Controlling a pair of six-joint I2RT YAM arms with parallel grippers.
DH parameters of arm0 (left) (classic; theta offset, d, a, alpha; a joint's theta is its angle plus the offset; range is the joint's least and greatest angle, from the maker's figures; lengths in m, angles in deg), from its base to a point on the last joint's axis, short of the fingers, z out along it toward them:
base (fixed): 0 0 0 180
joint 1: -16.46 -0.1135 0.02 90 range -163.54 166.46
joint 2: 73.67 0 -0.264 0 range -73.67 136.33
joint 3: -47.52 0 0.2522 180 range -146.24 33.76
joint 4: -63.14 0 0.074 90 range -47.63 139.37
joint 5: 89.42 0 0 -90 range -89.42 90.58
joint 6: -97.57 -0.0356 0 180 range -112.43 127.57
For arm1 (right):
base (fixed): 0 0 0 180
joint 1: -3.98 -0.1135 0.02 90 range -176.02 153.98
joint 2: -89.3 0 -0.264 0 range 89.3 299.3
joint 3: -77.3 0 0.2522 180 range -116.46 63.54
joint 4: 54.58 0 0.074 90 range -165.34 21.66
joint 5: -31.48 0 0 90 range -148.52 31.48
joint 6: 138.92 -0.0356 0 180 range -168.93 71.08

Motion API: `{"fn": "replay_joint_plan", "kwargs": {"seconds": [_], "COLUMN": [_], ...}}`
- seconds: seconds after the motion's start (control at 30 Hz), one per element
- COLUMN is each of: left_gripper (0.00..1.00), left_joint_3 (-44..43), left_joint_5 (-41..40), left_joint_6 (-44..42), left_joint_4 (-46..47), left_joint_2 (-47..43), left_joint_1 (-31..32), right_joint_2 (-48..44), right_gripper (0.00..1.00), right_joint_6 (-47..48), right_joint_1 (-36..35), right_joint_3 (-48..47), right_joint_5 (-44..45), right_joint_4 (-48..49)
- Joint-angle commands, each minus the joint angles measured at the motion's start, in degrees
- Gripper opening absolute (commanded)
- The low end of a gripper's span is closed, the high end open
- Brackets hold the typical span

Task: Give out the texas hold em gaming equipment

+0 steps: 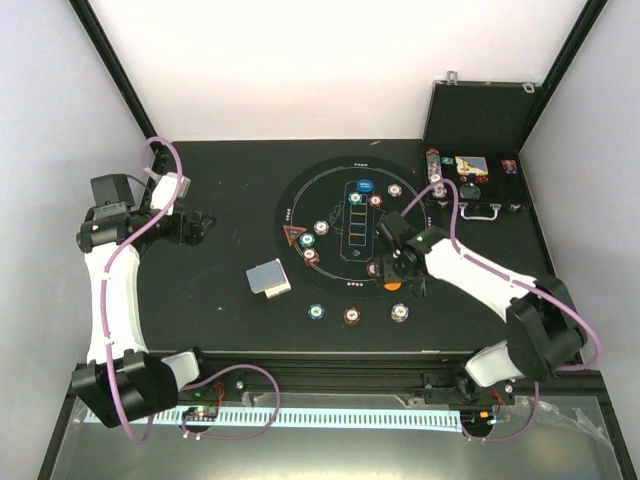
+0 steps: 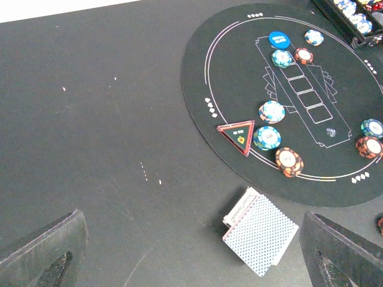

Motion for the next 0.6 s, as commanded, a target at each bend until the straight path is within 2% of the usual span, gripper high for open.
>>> {"fn": "replay_joint_plan", "kwargs": {"seconds": [0.0, 0.3, 0.57], "left_gripper": [0.99, 0.99, 0.99], "left_joint_3": [-0.2, -0.7, -1.5], "left_joint_5": [1.1, 1.9, 1.7], "left_joint_6": [-0.5, -0.7, -0.7], "left_joint_4": [1.1, 0.4, -0.1], "left_joint_2": [-0.4, -0.4, -0.2], "left_joint_1": [-0.2, -0.3, -0.2], "right_joint_2": [-6.7, -5.8, -2.3], "right_gripper": [0.92, 0.93, 0.84], "right_joint_6": [-6.7, -10.1, -9.4], "right_joint_1": [-2.6, -7.4, -7.8], "right_joint_3": [8.0, 17.8, 18.5], "right_joint_5": [-1.4, -3.2, -1.7], "right_joint_4": [3.2, 7.1, 7.4]}}
